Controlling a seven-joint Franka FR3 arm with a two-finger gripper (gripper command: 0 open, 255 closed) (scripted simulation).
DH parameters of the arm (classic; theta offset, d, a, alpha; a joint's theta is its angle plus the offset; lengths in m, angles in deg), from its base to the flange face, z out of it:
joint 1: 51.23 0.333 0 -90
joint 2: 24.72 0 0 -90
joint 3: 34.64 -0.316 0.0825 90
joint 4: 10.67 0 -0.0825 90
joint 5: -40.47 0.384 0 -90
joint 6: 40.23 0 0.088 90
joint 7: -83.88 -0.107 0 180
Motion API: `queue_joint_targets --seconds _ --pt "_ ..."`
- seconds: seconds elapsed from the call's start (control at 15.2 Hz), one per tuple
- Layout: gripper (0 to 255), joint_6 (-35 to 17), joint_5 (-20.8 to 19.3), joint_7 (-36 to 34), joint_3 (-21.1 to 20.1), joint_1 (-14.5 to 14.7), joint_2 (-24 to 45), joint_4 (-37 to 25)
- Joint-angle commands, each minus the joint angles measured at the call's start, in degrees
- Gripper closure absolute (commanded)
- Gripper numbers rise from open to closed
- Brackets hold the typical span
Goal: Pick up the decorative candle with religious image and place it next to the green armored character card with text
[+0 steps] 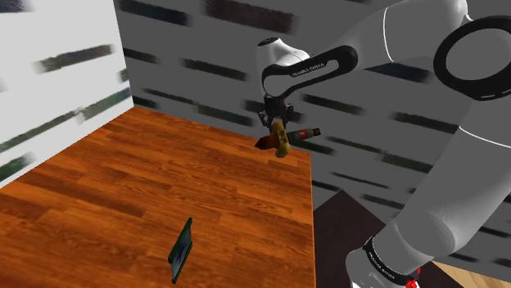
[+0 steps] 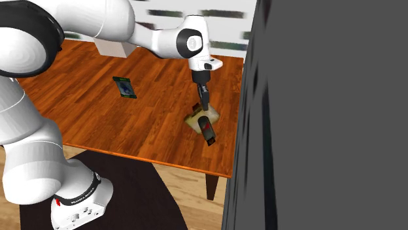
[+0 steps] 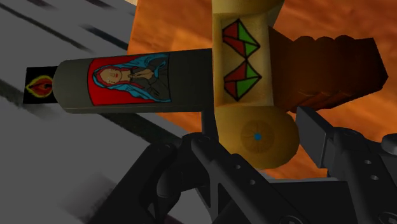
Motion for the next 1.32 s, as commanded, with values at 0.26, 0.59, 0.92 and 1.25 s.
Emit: queue_joint_targets --seconds 0.26,0.59,0.92,1.25 --pt "255 3.8 1.0 1.6 -0.2 0.0 -2.0 -2.2" --pt "255 7.1 1.6 2.8 -0.3 0.0 -3.3 -4.4" --pt "255 10.5 2.2 4.0 -0.4 0.1 -4.3 -6.9" --pt "255 13.9 2.5 5.1 -0.5 0.2 -5.1 -9.8"
